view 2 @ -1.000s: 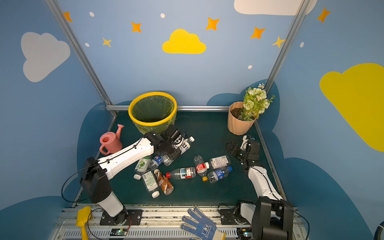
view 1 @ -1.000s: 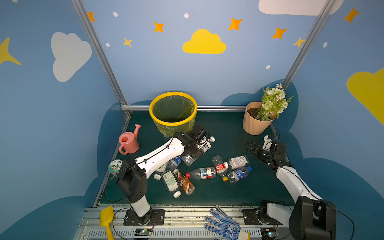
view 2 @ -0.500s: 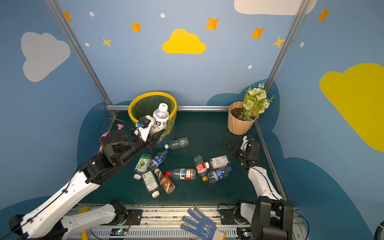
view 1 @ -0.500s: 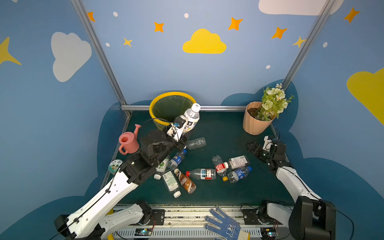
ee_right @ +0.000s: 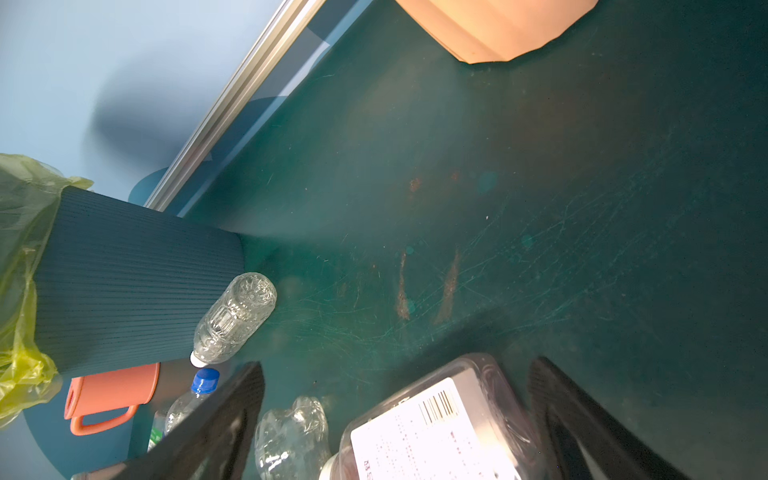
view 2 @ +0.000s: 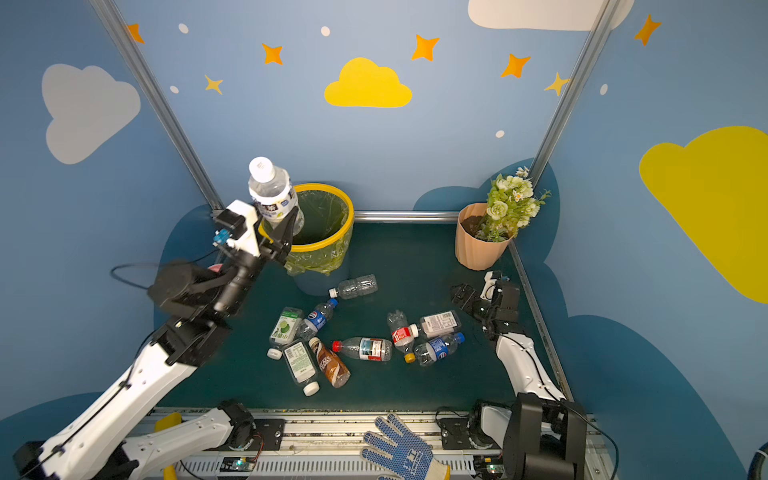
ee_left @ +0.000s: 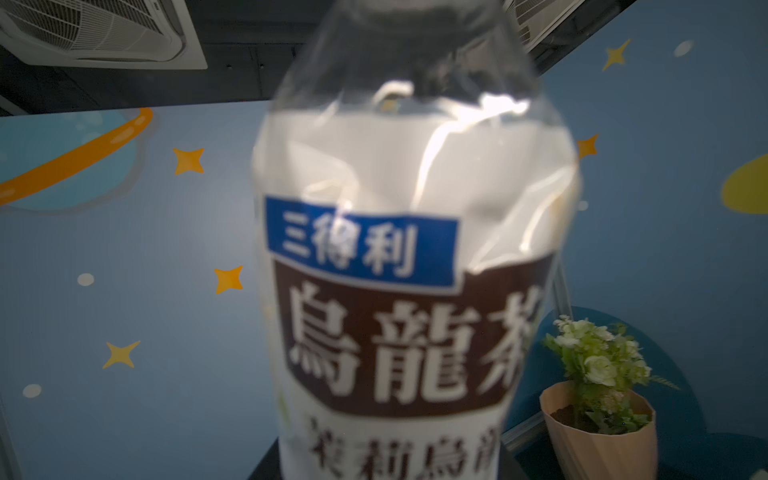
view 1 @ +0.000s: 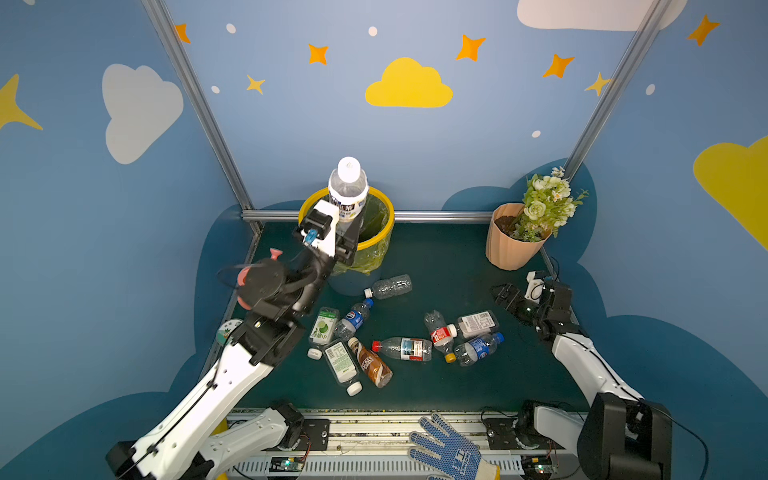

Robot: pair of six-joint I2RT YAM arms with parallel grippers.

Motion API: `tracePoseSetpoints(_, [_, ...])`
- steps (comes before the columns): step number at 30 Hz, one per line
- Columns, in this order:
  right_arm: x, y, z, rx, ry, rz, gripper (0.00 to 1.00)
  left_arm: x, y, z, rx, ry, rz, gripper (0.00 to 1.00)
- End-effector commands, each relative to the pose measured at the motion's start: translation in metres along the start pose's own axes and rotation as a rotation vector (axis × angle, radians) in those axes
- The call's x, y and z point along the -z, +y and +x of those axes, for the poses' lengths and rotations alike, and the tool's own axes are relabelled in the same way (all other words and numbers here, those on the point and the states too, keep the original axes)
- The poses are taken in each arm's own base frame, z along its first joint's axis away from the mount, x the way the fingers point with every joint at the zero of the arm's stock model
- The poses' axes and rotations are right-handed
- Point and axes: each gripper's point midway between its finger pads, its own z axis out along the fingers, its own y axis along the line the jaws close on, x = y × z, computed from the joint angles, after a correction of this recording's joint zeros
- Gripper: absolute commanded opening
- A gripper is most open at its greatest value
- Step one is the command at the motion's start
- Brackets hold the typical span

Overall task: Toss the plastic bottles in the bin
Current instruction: 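Carry the oolong tea bottle with the left gripper over the bin and release, then lower the left gripper onto the clear square bottle with green label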

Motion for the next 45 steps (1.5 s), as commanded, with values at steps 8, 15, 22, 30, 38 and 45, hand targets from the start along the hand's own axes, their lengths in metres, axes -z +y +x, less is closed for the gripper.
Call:
tracePoseSetpoints(8, [0.016,0.011,-0.011,0.021,-0.046,-0.015,0.97,-0.065,0.043,0.154,0.313,0.444,-0.097,0.99])
tracePoseSetpoints(15, [0.019,0.010,-0.012,0.015,-0.060,-0.006,0.96,-0.029,0.032,0.012,0.261,0.125,0.033,1.00])
tracePoseSetpoints(22, [0.009,0.012,-0.009,-0.007,-0.025,-0.031,0.96,0.012,0.004,0.029,0.205,0.192,0.019,1.00])
tracePoseSetpoints(30, [0.004,0.007,-0.010,-0.007,-0.020,-0.015,0.96,0.069,0.020,0.111,0.453,0.405,-0.207,1.00])
tracePoseSetpoints(38, [-0.013,0.005,-0.002,-0.041,0.039,-0.046,0.96,0.116,0.011,0.169,0.470,0.583,-0.370,1.00])
tracePoseSetpoints(45, [-0.015,-0.002,0.001,-0.019,0.047,-0.016,0.96,0.175,-0.002,0.240,0.508,0.829,-0.530,1.00])
